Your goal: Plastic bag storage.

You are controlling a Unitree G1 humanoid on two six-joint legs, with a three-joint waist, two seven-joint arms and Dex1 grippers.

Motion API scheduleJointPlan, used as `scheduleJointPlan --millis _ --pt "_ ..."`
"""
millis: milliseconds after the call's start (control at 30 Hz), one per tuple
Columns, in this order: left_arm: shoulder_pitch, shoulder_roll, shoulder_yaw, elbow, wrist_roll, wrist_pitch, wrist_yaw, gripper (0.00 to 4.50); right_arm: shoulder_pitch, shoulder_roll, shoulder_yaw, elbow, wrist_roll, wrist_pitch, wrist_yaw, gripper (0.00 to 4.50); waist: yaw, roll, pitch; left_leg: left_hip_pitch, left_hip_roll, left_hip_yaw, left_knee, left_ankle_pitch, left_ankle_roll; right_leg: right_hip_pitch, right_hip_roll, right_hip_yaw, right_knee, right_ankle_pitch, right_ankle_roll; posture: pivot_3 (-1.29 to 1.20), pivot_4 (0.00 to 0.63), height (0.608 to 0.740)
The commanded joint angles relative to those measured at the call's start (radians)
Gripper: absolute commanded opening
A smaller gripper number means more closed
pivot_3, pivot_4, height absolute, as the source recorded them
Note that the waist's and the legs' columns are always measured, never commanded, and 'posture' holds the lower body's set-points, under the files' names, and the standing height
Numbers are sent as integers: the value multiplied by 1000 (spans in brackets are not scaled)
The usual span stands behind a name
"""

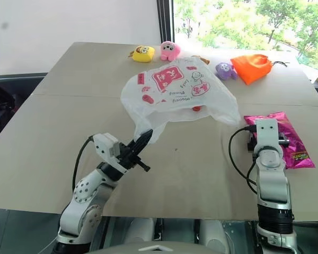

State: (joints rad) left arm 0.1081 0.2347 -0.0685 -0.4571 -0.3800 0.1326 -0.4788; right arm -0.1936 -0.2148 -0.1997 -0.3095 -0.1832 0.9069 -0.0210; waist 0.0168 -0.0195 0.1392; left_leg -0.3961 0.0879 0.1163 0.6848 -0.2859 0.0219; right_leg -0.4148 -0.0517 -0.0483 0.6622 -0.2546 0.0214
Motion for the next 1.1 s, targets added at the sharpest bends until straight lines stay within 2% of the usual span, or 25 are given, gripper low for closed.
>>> scheduleJointPlan --millis 33,233,267,500,567,667,767,900,1033,1100 --pt "-11 1 3 -7 -3 -21 -10 0 12 10 -70 45 4 62 -35 3184 0 0 0 0 0 0 0 0 0 0 0 0 0 0 0 0 150 740" --pt "-12 -1 0 -4 0 -28 -11 0 -32 18 -115 83 22 29 -78 286 -1 0 0 -1 0 -1 0 0 0 0 0 -1 -1 0 0 0 150 740" --pt "-12 -2 -1 -4 1 -29 -10 0 -39 18 -122 86 26 4 -87 21 -2 0 0 -1 0 -1 0 0 0 0 0 -1 -1 0 0 0 150 740" --pt "-19 -18 -3 -7 1 -28 4 0 -137 -38 -170 184 123 -397 -46 21 -21 8 5 0 0 0 -1 0 0 -1 0 2 0 0 0 0 150 740" --pt "-22 -21 -3 -8 1 -27 5 0 -191 -56 -201 227 206 -522 15 21 -29 9 5 0 0 -1 -1 0 0 -1 0 2 0 0 0 0 150 740" --pt "-25 -24 1 -10 -1 -24 8 0 -258 -103 -215 245 356 -628 199 21 -33 10 6 0 0 -1 -2 0 0 -2 1 4 0 0 0 0 150 740" --pt "-34 -29 15 -15 -16 -17 14 0 -297 -185 -175 165 526 -616 451 21 -31 10 6 1 0 0 -4 0 0 -2 2 4 0 0 0 0 150 740" --pt "-41 -30 23 -18 -25 -13 19 0 -261 -289 -98 2 735 -488 694 21 -28 11 6 0 1 -1 -5 0 0 -3 1 4 -1 0 0 0 150 740" --pt "-44 -36 34 -16 -33 -12 30 0 -193 -395 -77 -131 917 -358 837 21 -21 10 6 -1 0 -3 -5 -1 1 -2 0 2 -3 0 0 0 150 740" --pt "-50 -39 40 -12 -36 -11 36 0 -171 -443 -68 -164 955 -336 886 21 -21 10 7 -1 0 -3 -5 -1 1 -2 0 3 -3 0 0 0 150 740"
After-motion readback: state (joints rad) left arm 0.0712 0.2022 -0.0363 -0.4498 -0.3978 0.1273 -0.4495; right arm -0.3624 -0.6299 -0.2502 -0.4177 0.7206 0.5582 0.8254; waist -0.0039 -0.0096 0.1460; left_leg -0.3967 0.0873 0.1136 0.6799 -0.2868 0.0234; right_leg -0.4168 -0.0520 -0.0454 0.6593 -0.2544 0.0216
